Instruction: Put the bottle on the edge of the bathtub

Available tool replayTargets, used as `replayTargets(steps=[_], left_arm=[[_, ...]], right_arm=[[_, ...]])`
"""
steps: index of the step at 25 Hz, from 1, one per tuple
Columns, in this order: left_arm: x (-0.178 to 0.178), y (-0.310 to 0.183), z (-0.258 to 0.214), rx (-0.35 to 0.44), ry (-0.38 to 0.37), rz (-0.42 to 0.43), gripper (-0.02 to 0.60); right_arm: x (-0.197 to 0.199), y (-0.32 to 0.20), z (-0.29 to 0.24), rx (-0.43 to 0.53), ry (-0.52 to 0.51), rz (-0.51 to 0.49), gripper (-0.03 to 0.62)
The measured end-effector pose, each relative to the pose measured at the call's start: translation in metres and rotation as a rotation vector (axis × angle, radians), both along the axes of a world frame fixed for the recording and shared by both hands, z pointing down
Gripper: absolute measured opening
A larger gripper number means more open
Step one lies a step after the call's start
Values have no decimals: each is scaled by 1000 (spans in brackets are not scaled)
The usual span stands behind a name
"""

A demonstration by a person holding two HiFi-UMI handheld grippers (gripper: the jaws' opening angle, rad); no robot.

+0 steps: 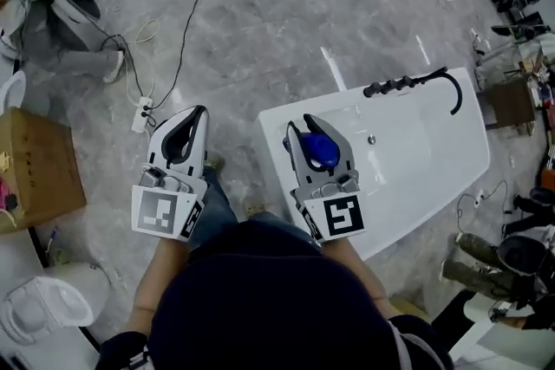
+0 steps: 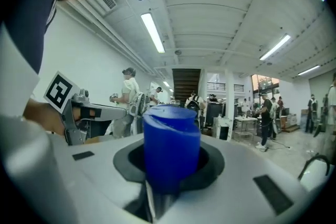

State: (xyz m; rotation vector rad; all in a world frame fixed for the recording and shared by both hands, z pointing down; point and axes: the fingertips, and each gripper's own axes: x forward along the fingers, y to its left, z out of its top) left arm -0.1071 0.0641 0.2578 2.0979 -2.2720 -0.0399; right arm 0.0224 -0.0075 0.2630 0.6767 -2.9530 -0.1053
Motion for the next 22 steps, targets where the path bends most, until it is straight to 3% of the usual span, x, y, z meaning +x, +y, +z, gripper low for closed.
replayTargets(steps=[11, 22], left_arm=[[-47, -121, 7, -72, -12, 447, 23], [-52, -171, 42, -146, -8, 722, 23]], right_arm=[[-36, -72, 20, -77, 37, 399, 112], [-31, -90, 54, -152, 77, 667, 112]])
